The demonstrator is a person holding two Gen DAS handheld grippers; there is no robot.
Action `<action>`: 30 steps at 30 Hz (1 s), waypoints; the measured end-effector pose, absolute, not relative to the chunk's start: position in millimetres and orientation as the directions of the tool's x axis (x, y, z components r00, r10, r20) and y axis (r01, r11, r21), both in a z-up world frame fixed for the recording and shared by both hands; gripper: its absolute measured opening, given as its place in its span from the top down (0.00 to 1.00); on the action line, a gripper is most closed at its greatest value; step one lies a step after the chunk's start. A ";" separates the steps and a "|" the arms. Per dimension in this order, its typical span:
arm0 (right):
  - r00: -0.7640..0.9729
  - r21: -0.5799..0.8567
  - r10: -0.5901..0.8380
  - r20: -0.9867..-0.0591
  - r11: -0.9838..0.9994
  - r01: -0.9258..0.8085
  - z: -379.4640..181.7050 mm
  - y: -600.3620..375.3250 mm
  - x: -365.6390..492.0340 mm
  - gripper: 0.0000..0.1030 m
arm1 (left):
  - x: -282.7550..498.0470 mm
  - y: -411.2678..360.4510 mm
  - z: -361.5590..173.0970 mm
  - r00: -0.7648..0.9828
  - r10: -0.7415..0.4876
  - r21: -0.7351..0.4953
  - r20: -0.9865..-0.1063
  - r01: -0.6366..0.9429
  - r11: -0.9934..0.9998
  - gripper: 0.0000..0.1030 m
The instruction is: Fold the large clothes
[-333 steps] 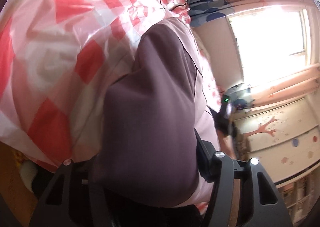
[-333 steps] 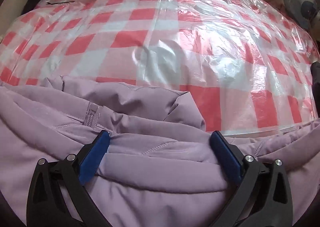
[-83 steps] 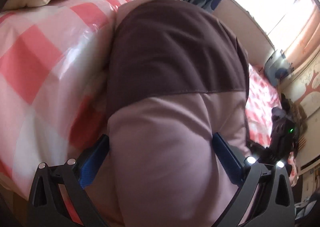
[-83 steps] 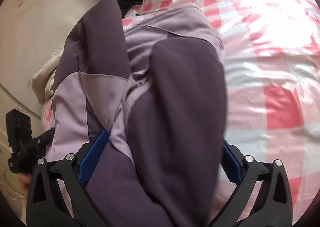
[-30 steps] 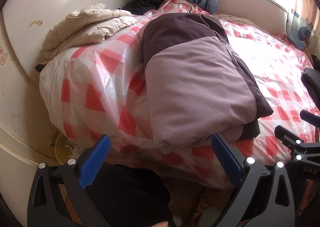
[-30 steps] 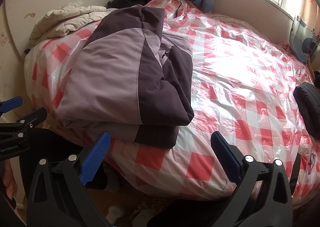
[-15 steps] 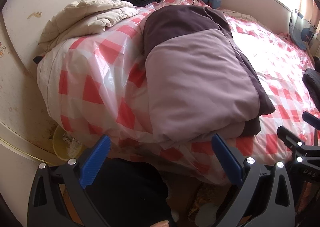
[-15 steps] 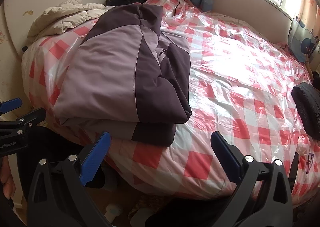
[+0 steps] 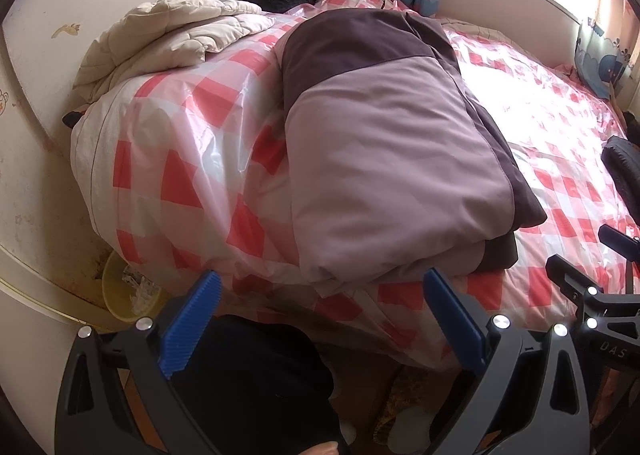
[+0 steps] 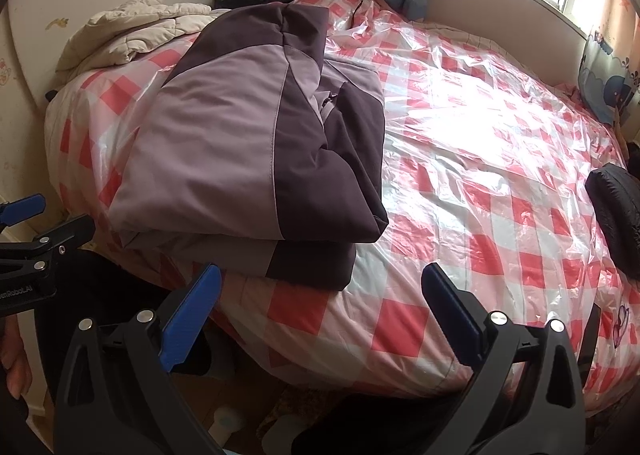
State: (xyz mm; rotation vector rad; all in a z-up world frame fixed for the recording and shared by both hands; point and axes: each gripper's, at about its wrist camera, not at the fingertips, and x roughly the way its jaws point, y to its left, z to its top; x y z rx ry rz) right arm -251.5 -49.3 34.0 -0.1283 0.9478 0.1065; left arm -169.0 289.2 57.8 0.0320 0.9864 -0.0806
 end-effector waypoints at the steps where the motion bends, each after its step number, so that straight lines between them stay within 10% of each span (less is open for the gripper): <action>1: 0.578 -0.061 0.036 -0.815 0.987 -0.148 33.4 -49.1 -251.6 0.06 | -168.9 289.3 58.3 0.550 -0.053 -0.009 -0.833 0.082 0.997 0.05; 30: 0.559 -0.041 0.063 -0.827 0.984 -0.172 27.0 -46.4 -251.0 0.06 | -173.0 286.6 65.8 0.586 -0.049 0.002 -0.809 0.087 0.996 0.05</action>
